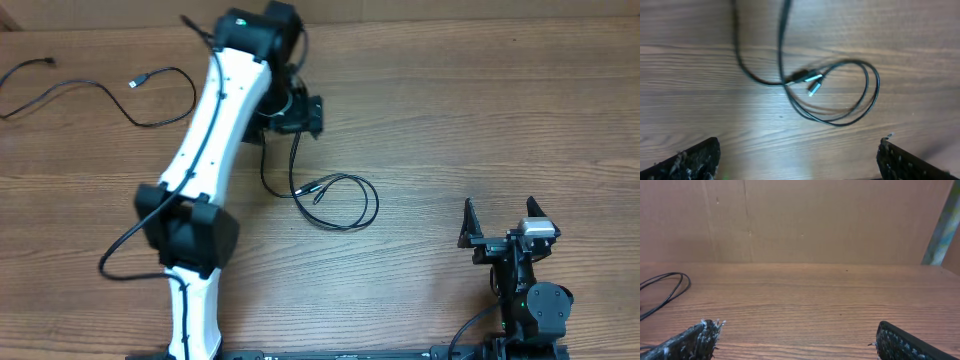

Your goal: Untangle cables

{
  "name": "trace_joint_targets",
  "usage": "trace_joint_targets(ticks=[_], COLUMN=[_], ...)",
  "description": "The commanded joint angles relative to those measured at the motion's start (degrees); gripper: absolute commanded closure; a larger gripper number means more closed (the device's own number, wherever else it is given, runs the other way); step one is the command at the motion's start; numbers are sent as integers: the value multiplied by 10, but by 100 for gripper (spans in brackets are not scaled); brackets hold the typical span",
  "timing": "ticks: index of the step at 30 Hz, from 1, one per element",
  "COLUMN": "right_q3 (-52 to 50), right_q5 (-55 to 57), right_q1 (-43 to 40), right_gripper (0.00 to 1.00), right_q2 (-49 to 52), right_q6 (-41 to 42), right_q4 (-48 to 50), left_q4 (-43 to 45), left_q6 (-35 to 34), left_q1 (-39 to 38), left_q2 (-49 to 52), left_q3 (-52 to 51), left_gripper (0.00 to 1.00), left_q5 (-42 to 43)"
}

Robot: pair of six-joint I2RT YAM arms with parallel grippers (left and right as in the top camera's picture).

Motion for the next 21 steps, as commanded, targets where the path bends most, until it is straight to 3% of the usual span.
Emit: trace_joint_targets(ticks=[1, 7, 14, 17, 21], right_q3=[-6, -6, -6, -6, -6], right_q5=[-1, -1, -1, -1, -1], right_q1=[0, 0, 0, 0, 0], right_gripper=[0, 0, 0, 0, 0], right_q2=[-5, -5, -5, -5, -5], right_q6=[3, 3, 3, 3, 3], right_q4=[3, 3, 3, 3, 3], left_q4=[-2, -2, 30, 66, 142], left_q6=[5, 32, 19, 19, 19], left_q1=[14, 22, 23, 15, -1], left_q2=[-64, -124, -175, -170, -163], left_q3=[2, -25, -163, -230, -332], left_gripper=[0, 0, 0, 0, 18], left_q5=[-17, -33, -56, -25, 35])
